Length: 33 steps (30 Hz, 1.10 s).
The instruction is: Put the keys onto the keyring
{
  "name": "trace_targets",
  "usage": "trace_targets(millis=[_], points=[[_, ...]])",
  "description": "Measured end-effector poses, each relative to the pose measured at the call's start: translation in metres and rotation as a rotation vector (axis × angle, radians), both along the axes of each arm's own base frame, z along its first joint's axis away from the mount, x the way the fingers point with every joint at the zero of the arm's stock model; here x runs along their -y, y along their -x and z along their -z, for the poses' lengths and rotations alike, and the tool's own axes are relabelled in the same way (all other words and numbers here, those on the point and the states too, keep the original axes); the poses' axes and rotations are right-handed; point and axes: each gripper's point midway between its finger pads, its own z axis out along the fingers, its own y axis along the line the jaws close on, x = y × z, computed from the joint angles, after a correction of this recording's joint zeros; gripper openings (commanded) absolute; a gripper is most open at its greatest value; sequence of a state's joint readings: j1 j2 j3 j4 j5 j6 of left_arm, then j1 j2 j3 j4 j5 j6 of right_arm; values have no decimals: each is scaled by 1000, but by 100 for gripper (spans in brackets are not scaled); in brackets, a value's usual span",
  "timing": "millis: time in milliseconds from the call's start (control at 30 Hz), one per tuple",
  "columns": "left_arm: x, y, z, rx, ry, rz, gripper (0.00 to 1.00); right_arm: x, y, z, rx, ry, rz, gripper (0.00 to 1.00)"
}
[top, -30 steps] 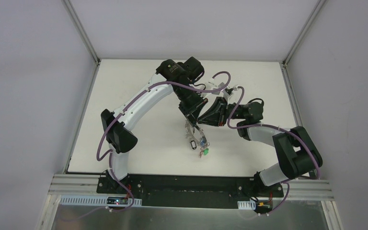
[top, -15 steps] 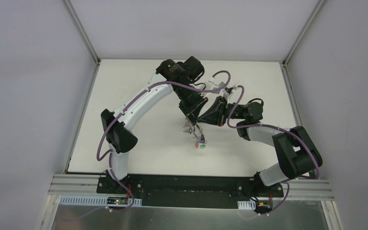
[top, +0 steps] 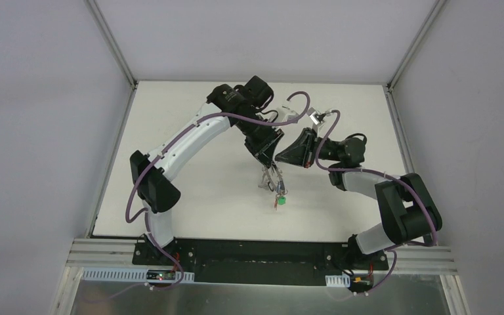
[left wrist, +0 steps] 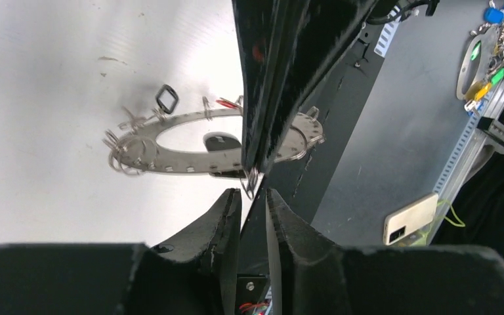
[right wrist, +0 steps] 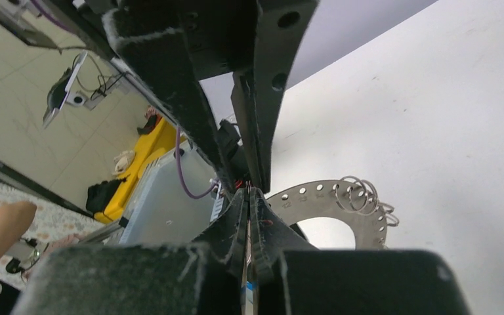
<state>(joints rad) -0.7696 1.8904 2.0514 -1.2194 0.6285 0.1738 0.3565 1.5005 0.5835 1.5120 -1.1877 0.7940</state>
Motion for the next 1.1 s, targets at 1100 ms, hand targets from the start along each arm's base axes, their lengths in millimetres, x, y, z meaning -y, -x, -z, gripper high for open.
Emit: trace_targets(millis=[1100], points=[[12, -42, -13, 424, 220, 76, 29, 21, -32, -21, -74, -64, 164, 0]])
